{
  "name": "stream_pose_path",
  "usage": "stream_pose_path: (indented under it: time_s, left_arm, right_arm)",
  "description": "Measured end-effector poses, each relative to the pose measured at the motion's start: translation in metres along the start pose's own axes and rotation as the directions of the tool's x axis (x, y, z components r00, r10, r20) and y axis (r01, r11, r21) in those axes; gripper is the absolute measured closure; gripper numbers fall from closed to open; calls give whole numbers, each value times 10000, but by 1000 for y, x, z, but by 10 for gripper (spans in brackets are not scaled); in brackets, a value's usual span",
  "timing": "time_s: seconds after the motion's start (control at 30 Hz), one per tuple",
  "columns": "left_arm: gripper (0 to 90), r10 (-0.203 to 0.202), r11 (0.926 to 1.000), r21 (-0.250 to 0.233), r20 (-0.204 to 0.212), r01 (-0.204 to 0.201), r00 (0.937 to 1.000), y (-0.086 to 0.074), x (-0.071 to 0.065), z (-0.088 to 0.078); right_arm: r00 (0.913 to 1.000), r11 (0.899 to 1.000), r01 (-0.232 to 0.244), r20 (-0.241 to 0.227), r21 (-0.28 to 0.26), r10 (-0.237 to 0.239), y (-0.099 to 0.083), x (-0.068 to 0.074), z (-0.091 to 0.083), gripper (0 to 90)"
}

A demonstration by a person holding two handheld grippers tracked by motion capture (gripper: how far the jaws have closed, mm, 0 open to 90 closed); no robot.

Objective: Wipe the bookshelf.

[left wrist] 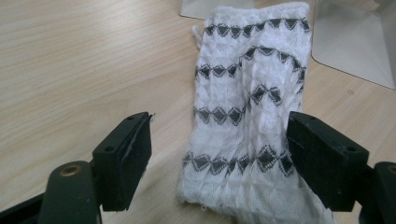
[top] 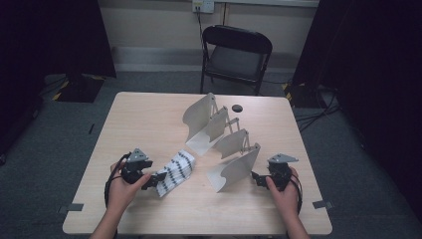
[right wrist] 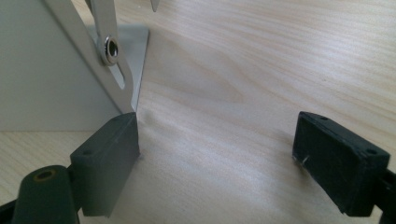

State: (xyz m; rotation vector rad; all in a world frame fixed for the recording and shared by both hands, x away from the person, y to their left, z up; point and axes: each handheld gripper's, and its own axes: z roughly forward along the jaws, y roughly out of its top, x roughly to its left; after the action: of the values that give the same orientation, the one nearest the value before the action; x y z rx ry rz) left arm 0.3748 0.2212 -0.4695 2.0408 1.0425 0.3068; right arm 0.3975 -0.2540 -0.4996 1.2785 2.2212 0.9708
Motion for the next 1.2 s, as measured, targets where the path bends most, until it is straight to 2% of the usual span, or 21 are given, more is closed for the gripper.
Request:
stream_pose_path:
  time_s: [0.33, 0.53, 0.9, 1.2]
  left_arm:
    - [235, -6, 10000, 10, -35, 6, 10000, -5, 7, -12]
    - [235, -121, 9999, 5, -169, 121, 9998, -12, 14, -22]
    - [240, -493, 9987, -150, -94, 492, 9987, -27, 22, -38]
    - [241, -529, 9986, -10, -264, 529, 9982, -39, 28, -44]
  right_arm:
    - [10000, 10000, -5, 4, -5, 5, 0, 0, 0, 138]
    - [10000, 10000, -1, -2, -1, 1, 0, 0, 0, 138]
    - [10000, 10000, -6, 4, -5, 6, 0, 0, 0, 138]
    - [10000, 10000, -5, 6, -5, 5, 0, 0, 0, 138]
